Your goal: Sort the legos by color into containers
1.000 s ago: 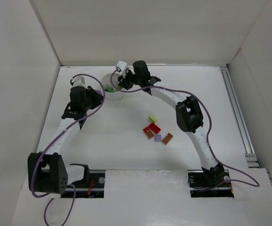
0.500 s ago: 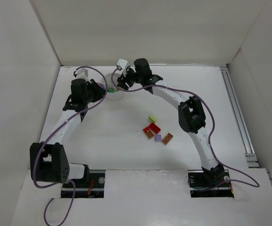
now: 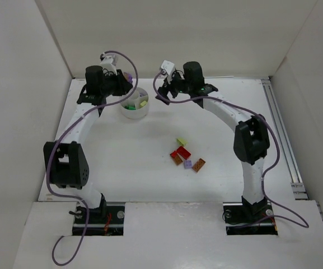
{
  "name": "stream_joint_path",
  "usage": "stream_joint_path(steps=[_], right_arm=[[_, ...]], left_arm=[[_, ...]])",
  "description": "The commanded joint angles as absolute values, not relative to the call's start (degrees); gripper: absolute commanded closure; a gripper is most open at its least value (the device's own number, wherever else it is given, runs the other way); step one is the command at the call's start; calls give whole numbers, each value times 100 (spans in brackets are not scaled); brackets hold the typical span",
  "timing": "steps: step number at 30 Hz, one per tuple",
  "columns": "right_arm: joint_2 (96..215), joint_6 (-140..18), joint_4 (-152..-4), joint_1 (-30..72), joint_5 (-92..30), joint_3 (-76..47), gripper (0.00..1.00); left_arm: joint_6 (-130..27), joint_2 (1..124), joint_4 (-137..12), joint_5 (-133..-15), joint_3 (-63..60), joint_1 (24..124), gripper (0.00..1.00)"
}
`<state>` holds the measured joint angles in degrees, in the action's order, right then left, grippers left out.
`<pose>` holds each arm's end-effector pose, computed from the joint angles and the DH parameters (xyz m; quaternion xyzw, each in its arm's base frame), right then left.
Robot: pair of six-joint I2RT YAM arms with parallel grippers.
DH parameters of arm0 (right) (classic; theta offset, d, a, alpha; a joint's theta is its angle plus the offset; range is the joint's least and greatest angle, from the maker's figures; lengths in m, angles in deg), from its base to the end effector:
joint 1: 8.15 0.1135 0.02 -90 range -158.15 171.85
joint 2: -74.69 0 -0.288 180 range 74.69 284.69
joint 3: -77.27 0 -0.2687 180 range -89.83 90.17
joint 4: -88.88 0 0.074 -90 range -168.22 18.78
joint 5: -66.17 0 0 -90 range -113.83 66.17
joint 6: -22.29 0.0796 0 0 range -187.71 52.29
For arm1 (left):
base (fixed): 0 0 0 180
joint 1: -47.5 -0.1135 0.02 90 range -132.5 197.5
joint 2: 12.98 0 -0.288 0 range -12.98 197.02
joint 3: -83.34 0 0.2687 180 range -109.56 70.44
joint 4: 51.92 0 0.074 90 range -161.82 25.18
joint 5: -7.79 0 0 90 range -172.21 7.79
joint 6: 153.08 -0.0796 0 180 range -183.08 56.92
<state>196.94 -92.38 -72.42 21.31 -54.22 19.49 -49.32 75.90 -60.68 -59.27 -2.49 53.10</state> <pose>0.4830 0.3191 0.3111 -0.4929 0.6290 0.2363 0.5529 0.4218 -0.0725 0.3570 0.0710 0.7676 -0.2561 0.5833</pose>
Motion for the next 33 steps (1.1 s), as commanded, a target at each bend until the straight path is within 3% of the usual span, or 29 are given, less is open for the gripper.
stream_joint_path(steps=[1, 6, 13, 19, 33], right_arm=[[19037, -9267, -7330, 1797, -5450, 1155, 0], [18264, -9320, -7330, 1489, -5310, 168, 0], [17753, -9373, -7330, 1304, -5134, -458, 0], [17699, -9373, -7330, 1242, -5134, -633, 0], [17541, -9373, -7277, 1128, -5266, -748, 0]], left_arm=[[-6244, 8227, -6506, -4514, -1310, 5295, 100], [-7404, 9800, -7615, -4169, -2999, 5364, 100], [-7643, 11164, -8441, -4521, -4873, 5418, 100], [-8511, 11095, -8635, -5116, -4734, 5637, 100], [-10200, 11165, -9312, -5233, -4865, 5699, 100]])
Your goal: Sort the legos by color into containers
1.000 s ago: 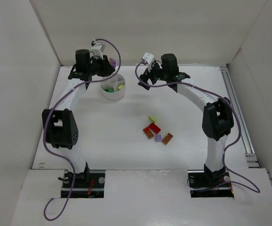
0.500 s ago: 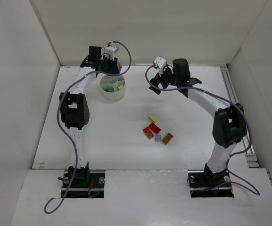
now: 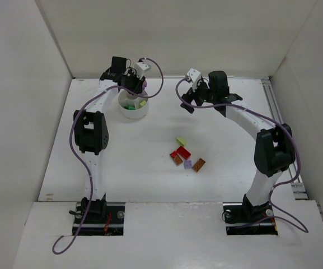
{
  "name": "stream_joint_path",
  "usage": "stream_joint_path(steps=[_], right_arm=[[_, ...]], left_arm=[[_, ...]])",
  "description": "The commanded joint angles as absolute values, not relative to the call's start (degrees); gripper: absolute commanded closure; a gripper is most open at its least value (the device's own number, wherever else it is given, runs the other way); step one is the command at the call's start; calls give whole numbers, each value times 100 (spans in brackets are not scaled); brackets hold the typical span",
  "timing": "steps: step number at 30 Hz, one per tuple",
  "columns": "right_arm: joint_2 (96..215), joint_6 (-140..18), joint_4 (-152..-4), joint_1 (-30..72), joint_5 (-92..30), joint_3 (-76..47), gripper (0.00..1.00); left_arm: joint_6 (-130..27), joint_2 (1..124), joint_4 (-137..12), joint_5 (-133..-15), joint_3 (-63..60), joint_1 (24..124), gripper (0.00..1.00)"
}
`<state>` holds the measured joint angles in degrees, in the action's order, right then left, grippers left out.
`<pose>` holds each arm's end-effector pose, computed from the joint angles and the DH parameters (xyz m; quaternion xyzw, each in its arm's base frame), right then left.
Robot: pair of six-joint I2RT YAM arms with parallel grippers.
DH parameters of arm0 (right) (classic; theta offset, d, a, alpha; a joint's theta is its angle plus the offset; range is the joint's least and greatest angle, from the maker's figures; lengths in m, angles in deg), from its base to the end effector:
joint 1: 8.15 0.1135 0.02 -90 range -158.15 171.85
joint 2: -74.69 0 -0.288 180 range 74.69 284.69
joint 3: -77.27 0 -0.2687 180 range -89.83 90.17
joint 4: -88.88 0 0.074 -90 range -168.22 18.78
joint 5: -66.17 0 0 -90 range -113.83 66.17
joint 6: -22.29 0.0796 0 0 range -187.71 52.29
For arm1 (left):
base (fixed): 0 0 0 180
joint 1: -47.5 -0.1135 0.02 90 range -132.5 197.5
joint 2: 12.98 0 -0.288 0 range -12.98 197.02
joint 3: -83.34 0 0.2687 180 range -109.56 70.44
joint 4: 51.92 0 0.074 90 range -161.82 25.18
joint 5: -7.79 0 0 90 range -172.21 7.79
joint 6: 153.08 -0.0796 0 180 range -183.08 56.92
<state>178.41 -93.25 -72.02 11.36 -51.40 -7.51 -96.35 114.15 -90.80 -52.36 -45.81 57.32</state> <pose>0.4422 0.1958 0.2866 -0.4323 0.7201 0.1771 0.5131 0.5616 -0.1374 0.2668 0.4245 0.7615 -0.1377 0.4700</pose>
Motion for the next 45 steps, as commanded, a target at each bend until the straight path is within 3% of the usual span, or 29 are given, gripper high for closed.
stream_joint_path(steps=[1, 6, 14, 16, 19, 24, 31, 33, 39, 40, 41, 42, 45], right_arm=[[17541, -9373, -7277, 1076, -5266, -748, 0], [17541, -9373, -7277, 1075, -5318, -748, 0], [17594, -9320, -7224, 1075, -5432, -643, 0], [17647, -9268, -7224, 1075, -5433, -642, 0], [17647, -9267, -7224, 1075, -5433, -642, 0], [17699, -9267, -7224, 1075, -5485, -590, 0], [17804, -9214, -7224, 1075, -5547, -537, 0], [17874, -9214, -7224, 1075, -5495, -485, 0], [18479, -9153, -7224, 1444, -4591, 244, 0], [18629, -9153, -7224, 1444, -4476, 402, 0], [18805, -9153, -7224, 1444, -4475, 578, 0], [19216, -9153, -7085, 1496, -4475, 1014, 0], [19964, -9372, -6576, 1497, -4650, 1921, 0]], left_arm=[[-10262, 11104, -9312, -5233, -4787, 5699, 100], [-10719, 11103, -9487, -5153, -4786, 5699, 88], [-10843, 11103, -9541, -5268, -4786, 5699, 81], [-10843, 11103, -9541, -5320, -4786, 5699, 73], [-10843, 11103, -9541, -5320, -4786, 5699, 71], [-10659, 11103, -9383, -5425, -4786, 5699, 56], [-10580, 11050, -9268, -5365, -4733, 5699, 66], [-10518, 11050, -9268, -5190, -4733, 5699, 56], [-10123, 10656, -8839, -4574, -4786, 5699, 43], [-10000, 10585, -8742, -4443, -4786, 5699, 34], [-9747, 10524, -8550, -4381, -4786, 5699, 11], [-9631, 10384, -8469, -4310, -4786, 5699, 0], [-8922, 10155, -8032, -4231, -4655, 5637, 0]])
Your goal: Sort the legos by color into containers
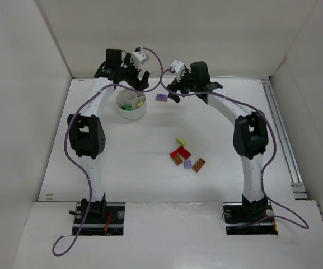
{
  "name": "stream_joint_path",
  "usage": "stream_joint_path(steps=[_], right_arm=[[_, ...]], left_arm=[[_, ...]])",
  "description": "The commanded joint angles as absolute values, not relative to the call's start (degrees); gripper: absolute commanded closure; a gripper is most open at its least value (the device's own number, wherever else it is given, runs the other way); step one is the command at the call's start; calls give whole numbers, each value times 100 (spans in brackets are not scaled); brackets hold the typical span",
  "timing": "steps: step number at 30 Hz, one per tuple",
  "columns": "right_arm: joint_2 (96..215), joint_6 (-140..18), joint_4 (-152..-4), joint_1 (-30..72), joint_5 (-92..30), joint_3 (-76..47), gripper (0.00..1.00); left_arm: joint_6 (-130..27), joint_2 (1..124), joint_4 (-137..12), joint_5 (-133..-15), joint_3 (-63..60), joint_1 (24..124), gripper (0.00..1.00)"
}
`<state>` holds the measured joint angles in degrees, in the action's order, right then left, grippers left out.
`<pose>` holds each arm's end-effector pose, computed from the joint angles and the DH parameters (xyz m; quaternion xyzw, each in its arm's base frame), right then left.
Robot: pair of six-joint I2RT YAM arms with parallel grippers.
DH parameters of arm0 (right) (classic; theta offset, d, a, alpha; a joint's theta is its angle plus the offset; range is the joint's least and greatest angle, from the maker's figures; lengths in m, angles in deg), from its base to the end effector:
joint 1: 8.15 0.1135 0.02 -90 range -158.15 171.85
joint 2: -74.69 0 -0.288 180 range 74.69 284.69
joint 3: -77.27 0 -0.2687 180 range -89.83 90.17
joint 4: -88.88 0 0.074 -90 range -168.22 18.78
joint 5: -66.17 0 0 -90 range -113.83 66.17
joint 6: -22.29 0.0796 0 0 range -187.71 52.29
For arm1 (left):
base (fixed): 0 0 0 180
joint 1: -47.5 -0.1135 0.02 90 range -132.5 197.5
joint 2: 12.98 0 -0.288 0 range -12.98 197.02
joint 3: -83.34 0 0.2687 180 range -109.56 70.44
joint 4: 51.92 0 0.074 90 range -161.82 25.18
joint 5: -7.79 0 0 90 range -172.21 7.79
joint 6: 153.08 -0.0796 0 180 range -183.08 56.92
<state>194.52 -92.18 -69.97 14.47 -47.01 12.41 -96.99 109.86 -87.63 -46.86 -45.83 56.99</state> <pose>0.5081 0.2457 0.2772 -0.4294 0.7183 0.1618 0.5230 0.5490 -0.1385 0.3169 0.4465 0.7076 -0.1545 0.5254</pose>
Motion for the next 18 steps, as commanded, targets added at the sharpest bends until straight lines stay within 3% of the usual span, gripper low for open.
stream_joint_path(steps=[1, 5, 12, 18], right_arm=[[20550, -9825, -5904, 1497, -4764, 2777, 0], [21668, -10714, -4773, 1638, -4581, 4523, 0], [22058, -10823, -5316, 1751, -4633, 4754, 0], [22744, -10744, -4947, 1866, -4537, 5922, 0]], left_arm=[[-8744, 9980, -7925, -4231, -4602, 5585, 0], [-7383, 9452, -7046, -4090, -3997, 5147, 0], [-5254, 8397, -5385, -3484, -2038, 4249, 0], [-5156, 7335, -5058, -4380, -656, 4249, 0]])
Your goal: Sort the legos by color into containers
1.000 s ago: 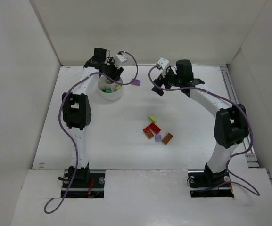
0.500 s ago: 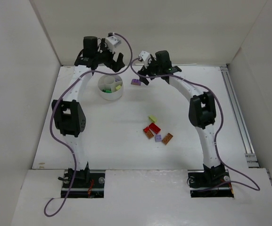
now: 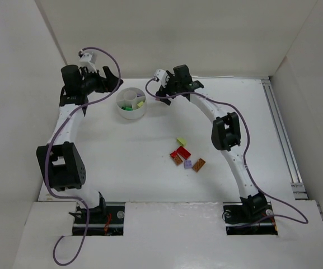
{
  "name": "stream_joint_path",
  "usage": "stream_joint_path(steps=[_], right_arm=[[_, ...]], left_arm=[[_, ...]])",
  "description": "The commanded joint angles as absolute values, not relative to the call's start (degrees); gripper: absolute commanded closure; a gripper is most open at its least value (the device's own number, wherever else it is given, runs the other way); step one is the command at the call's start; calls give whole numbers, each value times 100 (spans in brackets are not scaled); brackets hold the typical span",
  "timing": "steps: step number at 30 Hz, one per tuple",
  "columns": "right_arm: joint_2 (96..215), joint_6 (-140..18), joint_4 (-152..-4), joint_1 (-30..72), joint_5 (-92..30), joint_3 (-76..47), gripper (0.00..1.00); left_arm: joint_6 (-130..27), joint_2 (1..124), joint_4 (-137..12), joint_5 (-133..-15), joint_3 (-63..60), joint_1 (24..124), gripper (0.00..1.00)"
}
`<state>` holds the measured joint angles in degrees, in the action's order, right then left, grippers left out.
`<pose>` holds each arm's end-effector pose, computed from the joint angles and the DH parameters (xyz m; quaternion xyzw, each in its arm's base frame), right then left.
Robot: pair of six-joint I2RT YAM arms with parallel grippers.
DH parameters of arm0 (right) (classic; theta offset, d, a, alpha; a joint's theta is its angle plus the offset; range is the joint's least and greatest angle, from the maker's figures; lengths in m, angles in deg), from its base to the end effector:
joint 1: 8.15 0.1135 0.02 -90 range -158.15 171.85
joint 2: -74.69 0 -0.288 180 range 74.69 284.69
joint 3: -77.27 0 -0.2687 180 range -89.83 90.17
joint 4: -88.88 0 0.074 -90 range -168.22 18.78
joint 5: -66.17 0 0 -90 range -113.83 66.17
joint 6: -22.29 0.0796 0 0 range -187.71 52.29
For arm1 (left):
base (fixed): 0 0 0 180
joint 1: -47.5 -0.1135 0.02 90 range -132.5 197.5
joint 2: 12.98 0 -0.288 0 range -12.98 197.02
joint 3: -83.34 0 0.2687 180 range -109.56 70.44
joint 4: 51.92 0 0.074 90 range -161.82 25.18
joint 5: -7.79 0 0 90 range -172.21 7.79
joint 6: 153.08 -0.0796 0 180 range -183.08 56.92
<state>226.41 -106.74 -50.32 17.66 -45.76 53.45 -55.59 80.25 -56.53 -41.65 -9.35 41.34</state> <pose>0.5818 0.3144 0.1832 -0.5421 0.6935 0.1176 0.4597 0.4419 -0.0044 0.3864 0.1499 0.7153 -0.2632 0.6298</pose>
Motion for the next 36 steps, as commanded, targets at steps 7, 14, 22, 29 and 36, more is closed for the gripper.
stream_joint_path(steps=[7, 14, 22, 29, 36], right_arm=[[22796, -10481, -5036, 1814, -4694, 5896, 0], [23051, -9744, -4869, 1691, -5283, 5950, 0], [23306, -8319, -5720, 1427, -6038, 5739, 0], [23544, -7545, -6239, 1427, -6312, 5791, 0], [23834, -6964, -6503, 1427, -6610, 5853, 18]], left_arm=[[-5227, 6727, -5111, -4836, -295, 4249, 0], [-5165, 6989, -5454, -4907, -532, 4249, 0], [-5103, 7051, -5454, -4776, -532, 4249, 0], [-5103, 6999, -5454, -4776, -585, 4249, 0], [-5314, 7113, -5656, -5083, -646, 4249, 0]])
